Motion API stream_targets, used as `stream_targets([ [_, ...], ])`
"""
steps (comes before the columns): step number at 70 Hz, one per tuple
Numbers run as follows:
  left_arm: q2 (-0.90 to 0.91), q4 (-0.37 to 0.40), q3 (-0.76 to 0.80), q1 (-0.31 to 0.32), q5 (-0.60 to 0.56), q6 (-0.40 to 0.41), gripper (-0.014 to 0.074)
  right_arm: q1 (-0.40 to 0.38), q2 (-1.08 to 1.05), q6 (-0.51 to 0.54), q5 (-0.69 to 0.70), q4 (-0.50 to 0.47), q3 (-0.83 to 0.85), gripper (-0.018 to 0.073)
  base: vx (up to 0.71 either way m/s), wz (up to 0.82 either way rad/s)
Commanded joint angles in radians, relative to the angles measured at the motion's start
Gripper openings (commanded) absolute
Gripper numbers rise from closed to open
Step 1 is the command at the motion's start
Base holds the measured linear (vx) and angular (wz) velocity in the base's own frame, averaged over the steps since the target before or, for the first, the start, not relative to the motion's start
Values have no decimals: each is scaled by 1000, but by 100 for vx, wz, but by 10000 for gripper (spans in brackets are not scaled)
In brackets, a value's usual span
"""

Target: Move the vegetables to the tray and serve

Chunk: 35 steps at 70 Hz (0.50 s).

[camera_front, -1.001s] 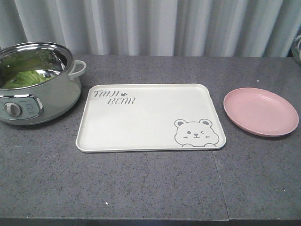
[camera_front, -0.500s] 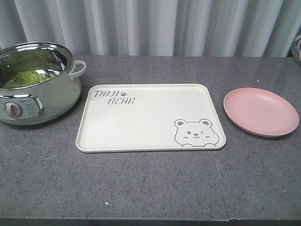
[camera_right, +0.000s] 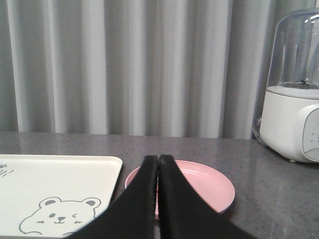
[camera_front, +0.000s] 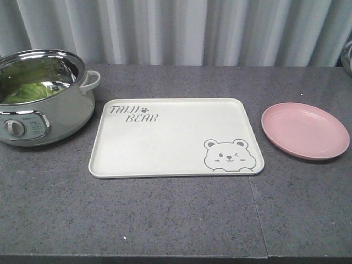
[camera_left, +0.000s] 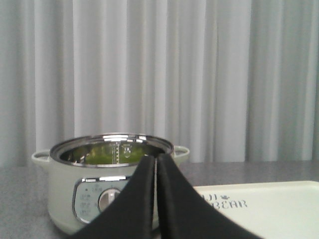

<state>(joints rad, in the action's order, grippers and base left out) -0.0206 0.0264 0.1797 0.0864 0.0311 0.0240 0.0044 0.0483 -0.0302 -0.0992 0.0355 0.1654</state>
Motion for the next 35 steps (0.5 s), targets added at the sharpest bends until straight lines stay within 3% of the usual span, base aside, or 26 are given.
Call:
stream_targets([
  [1,-94,3,161,-3,46,10,-6,-5,84,1,-28,7,139,-8,0,0],
  [27,-729,3,884,-3,733,9,-6,-5,606,-3,-650,-4,792,-8,0,0],
  [35,-864,3,1013,-3,872,9,-6,-5,762,-2,-778,-4,925,-8,0,0],
])
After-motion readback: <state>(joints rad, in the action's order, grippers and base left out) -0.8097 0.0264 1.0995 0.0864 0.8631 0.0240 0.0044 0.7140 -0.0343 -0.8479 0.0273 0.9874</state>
